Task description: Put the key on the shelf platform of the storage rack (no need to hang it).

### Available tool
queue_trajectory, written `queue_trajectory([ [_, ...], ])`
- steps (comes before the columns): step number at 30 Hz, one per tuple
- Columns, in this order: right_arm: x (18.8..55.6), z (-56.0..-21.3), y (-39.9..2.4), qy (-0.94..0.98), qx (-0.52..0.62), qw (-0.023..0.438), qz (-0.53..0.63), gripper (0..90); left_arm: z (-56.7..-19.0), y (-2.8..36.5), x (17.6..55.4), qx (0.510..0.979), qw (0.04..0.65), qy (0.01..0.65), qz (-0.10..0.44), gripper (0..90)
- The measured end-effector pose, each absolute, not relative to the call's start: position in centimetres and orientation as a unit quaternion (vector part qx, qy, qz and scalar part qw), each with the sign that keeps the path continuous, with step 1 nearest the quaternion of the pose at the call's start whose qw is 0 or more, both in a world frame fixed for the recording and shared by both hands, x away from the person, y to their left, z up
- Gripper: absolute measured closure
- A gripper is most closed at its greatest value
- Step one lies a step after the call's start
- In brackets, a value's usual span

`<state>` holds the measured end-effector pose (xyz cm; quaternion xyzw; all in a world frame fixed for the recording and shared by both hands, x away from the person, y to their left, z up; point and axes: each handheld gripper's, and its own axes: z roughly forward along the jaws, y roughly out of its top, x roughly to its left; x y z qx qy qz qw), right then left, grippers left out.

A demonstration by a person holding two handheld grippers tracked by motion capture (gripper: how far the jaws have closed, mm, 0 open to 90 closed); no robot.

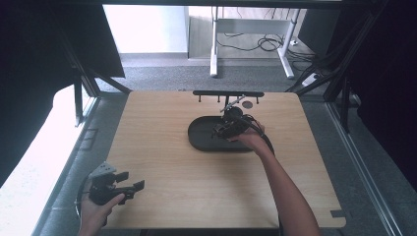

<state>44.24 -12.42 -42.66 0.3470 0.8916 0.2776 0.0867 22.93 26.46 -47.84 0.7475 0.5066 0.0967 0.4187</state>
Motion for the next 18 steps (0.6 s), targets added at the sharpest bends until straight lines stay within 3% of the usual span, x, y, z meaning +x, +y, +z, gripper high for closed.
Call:
queue_trajectory([
  [18,46.4,-44.6,-12.2,0.896,0.355,0.085,0.254,49.2,-47.9,26.5,22.9,0.748,0.418,0.506,0.097,21.9],
])
